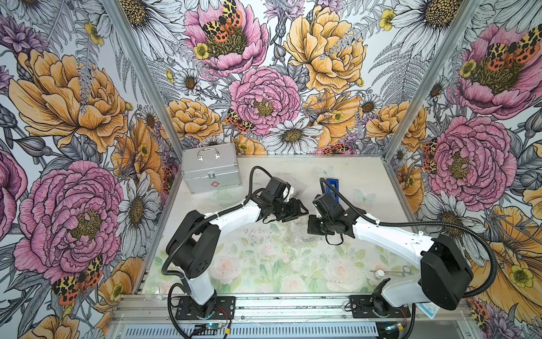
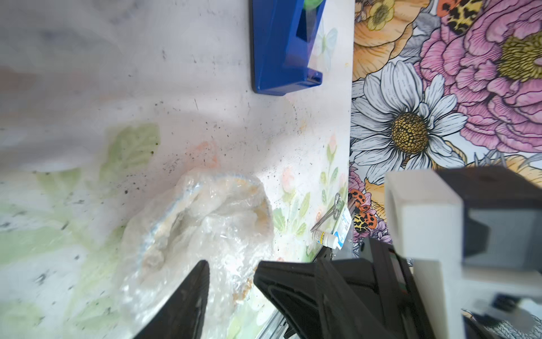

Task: Wrap bowls in bubble wrap
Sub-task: Stick the tape on the bubble wrap.

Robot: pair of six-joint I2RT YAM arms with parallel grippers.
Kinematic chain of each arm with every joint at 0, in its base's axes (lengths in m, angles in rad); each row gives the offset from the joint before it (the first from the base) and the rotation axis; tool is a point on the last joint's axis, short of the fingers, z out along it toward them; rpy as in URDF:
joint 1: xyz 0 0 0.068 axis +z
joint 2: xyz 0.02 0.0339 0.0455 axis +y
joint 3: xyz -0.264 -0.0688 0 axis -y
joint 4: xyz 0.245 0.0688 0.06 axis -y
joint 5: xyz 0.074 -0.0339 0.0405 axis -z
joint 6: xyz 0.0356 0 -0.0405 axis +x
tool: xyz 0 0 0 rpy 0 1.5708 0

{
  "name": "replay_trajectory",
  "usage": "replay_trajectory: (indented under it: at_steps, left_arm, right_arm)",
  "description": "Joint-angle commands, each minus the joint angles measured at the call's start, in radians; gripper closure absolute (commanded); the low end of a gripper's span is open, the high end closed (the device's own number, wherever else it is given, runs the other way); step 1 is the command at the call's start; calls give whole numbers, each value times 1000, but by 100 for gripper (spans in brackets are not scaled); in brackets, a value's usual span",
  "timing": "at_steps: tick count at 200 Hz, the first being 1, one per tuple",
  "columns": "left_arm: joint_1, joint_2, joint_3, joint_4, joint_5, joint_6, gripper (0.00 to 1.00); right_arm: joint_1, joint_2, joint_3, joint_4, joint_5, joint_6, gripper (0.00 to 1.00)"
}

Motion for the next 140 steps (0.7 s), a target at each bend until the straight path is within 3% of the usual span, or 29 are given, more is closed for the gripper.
replay_trajectory:
  at_steps: [1, 57, 104, 140]
  left_arm:
    - [26, -67, -73, -46, -55, 12, 37]
    - [28, -50, -188, -2, -28, 4, 36]
    - [21, 28, -181, 47, -16, -11, 40]
    - [6, 52, -193, 65, -17, -15, 44]
  right_arm:
    - [-3, 58, 45, 19, 21, 1, 100]
    - [-10, 130, -27, 92, 25, 20, 100]
    - [-45, 88, 24, 92, 14, 17, 100]
    - [-65, 156, 67, 97, 20, -13, 100]
